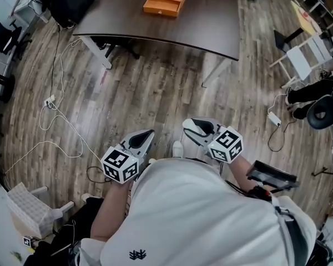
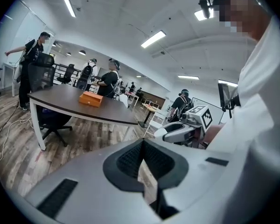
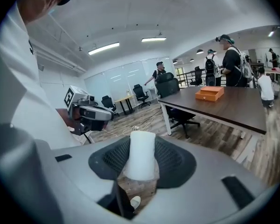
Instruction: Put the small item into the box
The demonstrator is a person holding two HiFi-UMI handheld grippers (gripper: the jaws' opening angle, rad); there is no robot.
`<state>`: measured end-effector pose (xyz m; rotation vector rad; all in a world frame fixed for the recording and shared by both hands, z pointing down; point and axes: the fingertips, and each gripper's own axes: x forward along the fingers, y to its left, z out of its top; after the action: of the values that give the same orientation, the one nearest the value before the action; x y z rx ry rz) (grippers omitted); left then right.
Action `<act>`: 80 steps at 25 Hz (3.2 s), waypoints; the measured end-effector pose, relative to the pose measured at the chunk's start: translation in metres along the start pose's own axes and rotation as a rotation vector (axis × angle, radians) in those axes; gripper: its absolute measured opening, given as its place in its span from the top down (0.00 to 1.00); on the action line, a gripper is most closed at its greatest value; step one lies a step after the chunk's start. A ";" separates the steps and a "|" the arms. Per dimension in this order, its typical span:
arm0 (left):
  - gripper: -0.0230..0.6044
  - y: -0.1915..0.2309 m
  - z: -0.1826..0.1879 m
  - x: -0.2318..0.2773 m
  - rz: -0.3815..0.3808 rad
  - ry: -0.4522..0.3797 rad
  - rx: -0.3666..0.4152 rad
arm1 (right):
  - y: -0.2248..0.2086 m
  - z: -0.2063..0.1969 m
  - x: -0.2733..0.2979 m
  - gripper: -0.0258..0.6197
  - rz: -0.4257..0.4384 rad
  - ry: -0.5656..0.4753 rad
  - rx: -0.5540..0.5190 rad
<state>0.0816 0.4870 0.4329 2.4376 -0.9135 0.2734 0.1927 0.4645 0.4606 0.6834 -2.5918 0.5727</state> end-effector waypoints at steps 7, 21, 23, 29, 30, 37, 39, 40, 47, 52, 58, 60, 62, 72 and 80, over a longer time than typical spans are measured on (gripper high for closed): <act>0.96 0.003 0.023 0.049 0.000 0.009 0.005 | -0.047 -0.003 -0.008 0.71 -0.001 -0.008 0.019; 0.96 0.114 0.084 0.091 -0.142 0.041 0.056 | -0.122 0.061 0.072 0.71 -0.126 -0.019 0.085; 0.96 0.145 0.101 0.092 -0.170 0.047 0.056 | -0.132 0.084 0.095 0.71 -0.151 -0.019 0.091; 0.96 0.237 0.149 0.072 -0.225 0.042 0.081 | -0.150 0.145 0.173 0.71 -0.208 -0.030 0.126; 0.96 0.254 0.154 0.067 -0.228 0.043 0.084 | -0.153 0.155 0.188 0.71 -0.214 -0.031 0.126; 0.96 0.332 0.167 0.060 -0.226 0.064 0.105 | -0.177 0.204 0.251 0.71 -0.235 -0.045 0.117; 0.96 0.339 0.169 0.062 -0.236 0.066 0.099 | -0.180 0.209 0.257 0.71 -0.241 -0.043 0.126; 0.96 0.342 0.171 0.064 -0.241 0.069 0.096 | -0.183 0.210 0.260 0.71 -0.244 -0.042 0.133; 0.96 0.361 0.188 0.101 -0.251 0.094 0.099 | -0.231 0.219 0.272 0.71 -0.249 -0.053 0.167; 0.96 0.384 0.218 0.135 -0.217 0.103 0.096 | -0.290 0.239 0.274 0.71 -0.259 -0.065 0.177; 0.96 0.413 0.267 0.192 -0.165 0.098 0.091 | -0.381 0.278 0.288 0.71 -0.246 -0.066 0.144; 0.96 0.415 0.284 0.213 -0.152 0.096 0.096 | -0.410 0.286 0.289 0.71 -0.240 -0.065 0.139; 0.96 0.419 0.298 0.231 -0.137 0.097 0.095 | -0.438 0.294 0.293 0.71 -0.234 -0.063 0.136; 0.96 0.452 0.324 0.283 -0.045 0.130 0.052 | -0.550 0.318 0.334 0.71 -0.208 -0.047 0.131; 0.96 0.483 0.342 0.291 0.002 0.116 0.055 | -0.616 0.334 0.379 0.71 -0.236 -0.016 0.113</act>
<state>-0.0152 -0.1646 0.4395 2.4425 -0.8679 0.4412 0.1280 -0.3259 0.5330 1.0177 -2.4601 0.6424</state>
